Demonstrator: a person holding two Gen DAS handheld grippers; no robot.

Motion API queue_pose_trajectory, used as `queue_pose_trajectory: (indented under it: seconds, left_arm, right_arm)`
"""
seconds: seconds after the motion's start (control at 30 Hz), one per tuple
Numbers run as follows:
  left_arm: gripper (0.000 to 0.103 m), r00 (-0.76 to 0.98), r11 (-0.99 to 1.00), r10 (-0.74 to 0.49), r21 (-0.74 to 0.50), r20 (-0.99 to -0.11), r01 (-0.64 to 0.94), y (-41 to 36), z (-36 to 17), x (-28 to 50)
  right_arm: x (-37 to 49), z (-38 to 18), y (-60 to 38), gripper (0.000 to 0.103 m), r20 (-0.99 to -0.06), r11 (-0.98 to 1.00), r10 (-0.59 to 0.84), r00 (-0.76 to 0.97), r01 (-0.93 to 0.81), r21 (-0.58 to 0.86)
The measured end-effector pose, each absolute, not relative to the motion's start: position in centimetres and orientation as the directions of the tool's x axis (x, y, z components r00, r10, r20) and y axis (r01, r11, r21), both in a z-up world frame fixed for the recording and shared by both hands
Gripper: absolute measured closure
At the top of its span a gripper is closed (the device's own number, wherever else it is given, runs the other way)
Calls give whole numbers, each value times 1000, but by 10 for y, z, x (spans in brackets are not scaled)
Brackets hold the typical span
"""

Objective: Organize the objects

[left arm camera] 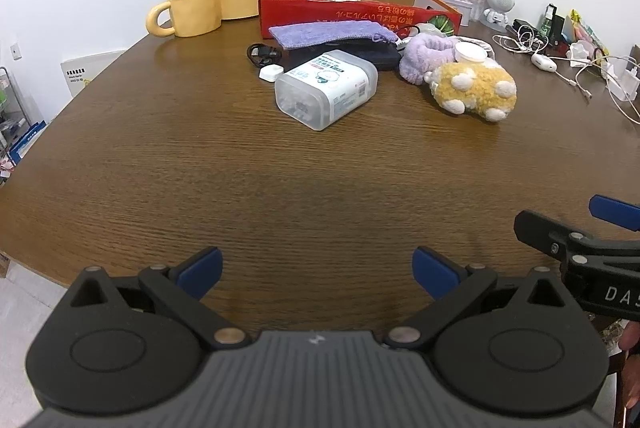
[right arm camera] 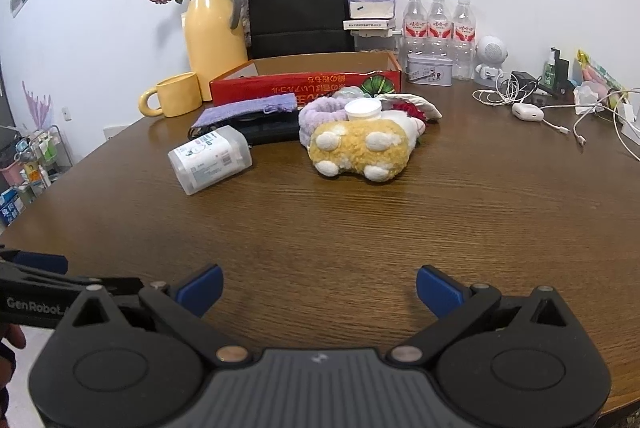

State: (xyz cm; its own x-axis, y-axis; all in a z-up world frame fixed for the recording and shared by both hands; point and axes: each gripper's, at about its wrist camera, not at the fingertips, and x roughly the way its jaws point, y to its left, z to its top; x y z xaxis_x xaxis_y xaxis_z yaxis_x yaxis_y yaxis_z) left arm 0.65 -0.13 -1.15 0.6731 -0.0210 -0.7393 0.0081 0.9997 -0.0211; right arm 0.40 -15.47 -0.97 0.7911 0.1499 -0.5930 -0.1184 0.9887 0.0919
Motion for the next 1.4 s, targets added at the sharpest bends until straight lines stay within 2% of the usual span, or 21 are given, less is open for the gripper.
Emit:
queue_pose_trajectory:
  seconds: [0.93,1.07,1.13,1.2,1.23,1.3,1.4]
  left_arm:
    - [0,682,999,-43,-48,-730,12,4,-10,14]
    - [0,782,996,-92,-70,-616,62,7,1,15]
    - [0,846,998,-65,-36,-530,55,5,4,13]
    - [0,855,998,-54,-8,-515,58,3,1,18]
    - [0,848,998,-60,-13,-527,63,4,-1,24]
    - [0,816,998,-70,-44,-574,55,9,-5,38]
    - [0,816,997,-68,-67,-574,36,16,-6,60]
  right_arm:
    - [9,-11,-155,0,-601,989,149,785,-121,86]
    - [14,-7,-163,0,-547,989,136,826,-80,126]
    - [15,-4,-173,0,-471,976,163,867,-74,203]
    - [16,-6,-182,0,-356,958,181,917,-82,276]
    - [21,-8,-184,0,-348,951,196,917,-91,297]
    - [39,-11,-181,0,-417,952,243,876,-133,276]
    - [57,-8,-174,0,-433,982,158,887,-96,161]
